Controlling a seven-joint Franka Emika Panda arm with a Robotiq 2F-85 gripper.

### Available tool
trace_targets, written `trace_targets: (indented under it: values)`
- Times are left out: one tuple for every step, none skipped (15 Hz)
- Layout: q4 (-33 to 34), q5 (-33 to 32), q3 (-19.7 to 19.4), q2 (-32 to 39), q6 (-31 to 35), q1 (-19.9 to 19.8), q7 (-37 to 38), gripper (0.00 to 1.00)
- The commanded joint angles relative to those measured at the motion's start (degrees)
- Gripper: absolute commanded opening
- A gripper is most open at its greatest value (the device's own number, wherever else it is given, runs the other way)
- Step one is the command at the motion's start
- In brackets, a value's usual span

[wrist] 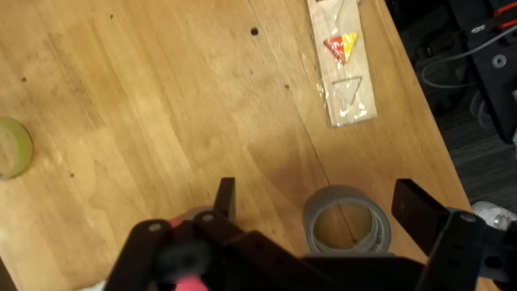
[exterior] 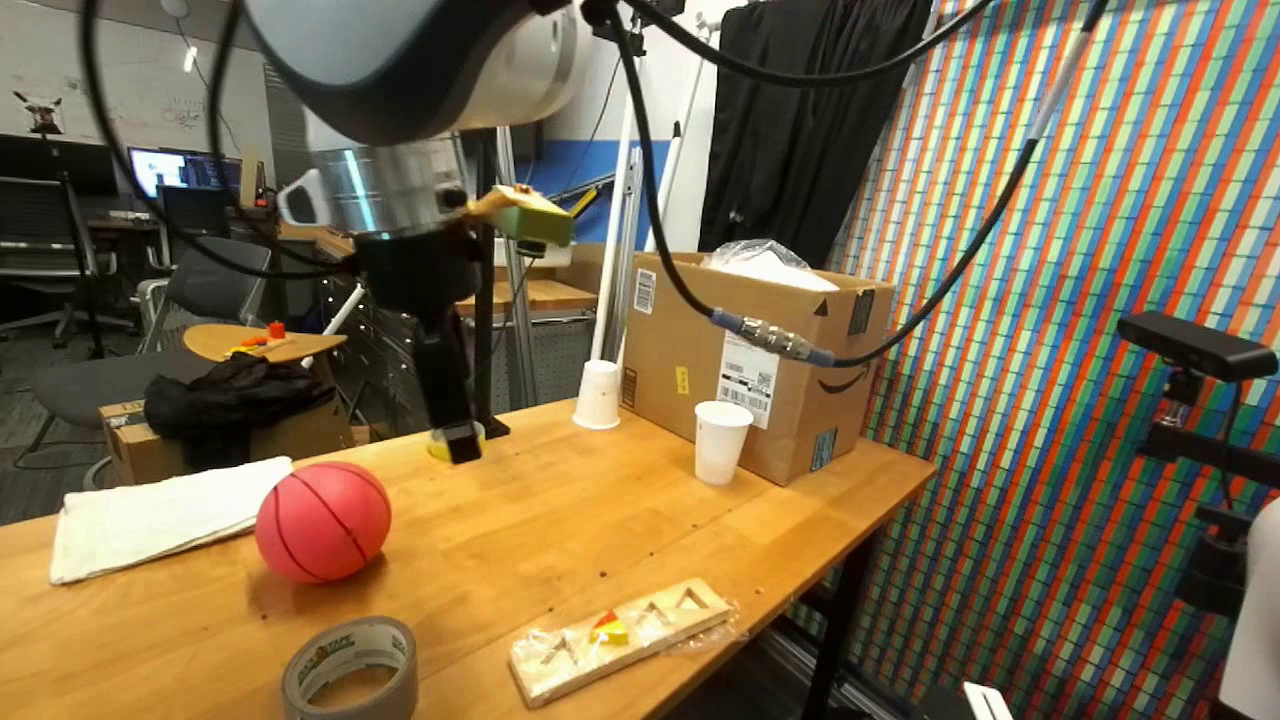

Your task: Put the white ball in the cup, then place the basketball on the tape

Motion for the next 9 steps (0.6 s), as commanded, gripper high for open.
trace_targets:
  values:
    - [9.5, -6.7, 3.0, 8.4, -1.5, 4.7, 6.8, 1.0]
    - [11.8, -8.9, 3.4, 10.4, -2.3, 5.8, 8.0, 1.0]
    - [14.7, -11.1, 3.3, 12.8, -3.4, 6.7, 9.1, 1.0]
    - [17.0, -13.1, 3.0, 14.7, -4.2, 7.5, 9.6, 1.0]
    - [19.4, -14.7, 2.3, 16.5, -5.2, 7.9, 9.7, 1.0]
    - [21.8, -15.8, 1.7, 18.1, -6.2, 8.1, 9.6, 1.0]
    - [24.3, -16.7, 1.1, 19.9, -7.3, 8.2, 9.3, 1.0]
    - [27.2, -17.3, 0.4, 21.8, -8.5, 8.2, 9.0, 1.0]
    - [30.1, -17.4, -0.3, 23.6, -9.6, 8.3, 8.8, 1.0]
